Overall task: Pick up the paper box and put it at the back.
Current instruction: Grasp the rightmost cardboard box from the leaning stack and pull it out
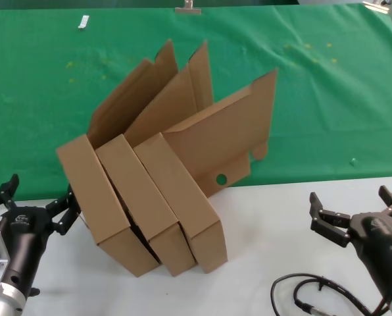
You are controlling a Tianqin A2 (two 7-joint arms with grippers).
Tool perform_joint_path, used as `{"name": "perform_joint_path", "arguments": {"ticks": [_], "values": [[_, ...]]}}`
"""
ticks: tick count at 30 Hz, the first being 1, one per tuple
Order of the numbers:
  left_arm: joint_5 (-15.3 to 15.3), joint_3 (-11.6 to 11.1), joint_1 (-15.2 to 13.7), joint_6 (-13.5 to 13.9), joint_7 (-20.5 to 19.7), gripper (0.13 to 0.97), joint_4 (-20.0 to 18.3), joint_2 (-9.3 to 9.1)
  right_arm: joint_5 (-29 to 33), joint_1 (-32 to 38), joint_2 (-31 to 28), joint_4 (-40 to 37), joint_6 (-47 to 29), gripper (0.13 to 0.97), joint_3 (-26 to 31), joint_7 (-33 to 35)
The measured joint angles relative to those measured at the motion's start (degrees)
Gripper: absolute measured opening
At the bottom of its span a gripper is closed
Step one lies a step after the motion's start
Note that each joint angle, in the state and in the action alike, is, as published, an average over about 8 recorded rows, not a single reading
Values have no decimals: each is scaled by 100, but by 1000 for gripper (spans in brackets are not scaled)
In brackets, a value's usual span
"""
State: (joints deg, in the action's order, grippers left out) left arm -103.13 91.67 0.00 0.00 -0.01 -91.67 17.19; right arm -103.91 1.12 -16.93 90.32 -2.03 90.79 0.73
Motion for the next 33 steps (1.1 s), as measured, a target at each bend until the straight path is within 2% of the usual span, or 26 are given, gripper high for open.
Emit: {"name": "perform_joint_path", "arguments": {"ticks": [11,17,20,22,27,30,33], "values": [[0,0,0,0,0,784,0,0,4,-1,1,9,-70,966,-33,44],[1,0,0,0,0,860,0,0,-39,-32,-230,101,-720,966,-272,448],[1,0,0,0,0,905,0,0,-248,-102,-638,125,-1335,966,-463,795],[1,0,0,0,0,905,0,0,-537,-184,-1011,110,-1813,966,-607,1037],[1,0,0,0,0,933,0,0,-1737,-543,-2202,5,-3164,966,-801,1434],[1,0,0,0,0,954,0,0,-2476,-660,-2926,-170,-3961,966,-530,1561],[1,0,0,0,0,962,0,0,-2951,-468,-3412,-537,-4744,966,0,1699]]}}
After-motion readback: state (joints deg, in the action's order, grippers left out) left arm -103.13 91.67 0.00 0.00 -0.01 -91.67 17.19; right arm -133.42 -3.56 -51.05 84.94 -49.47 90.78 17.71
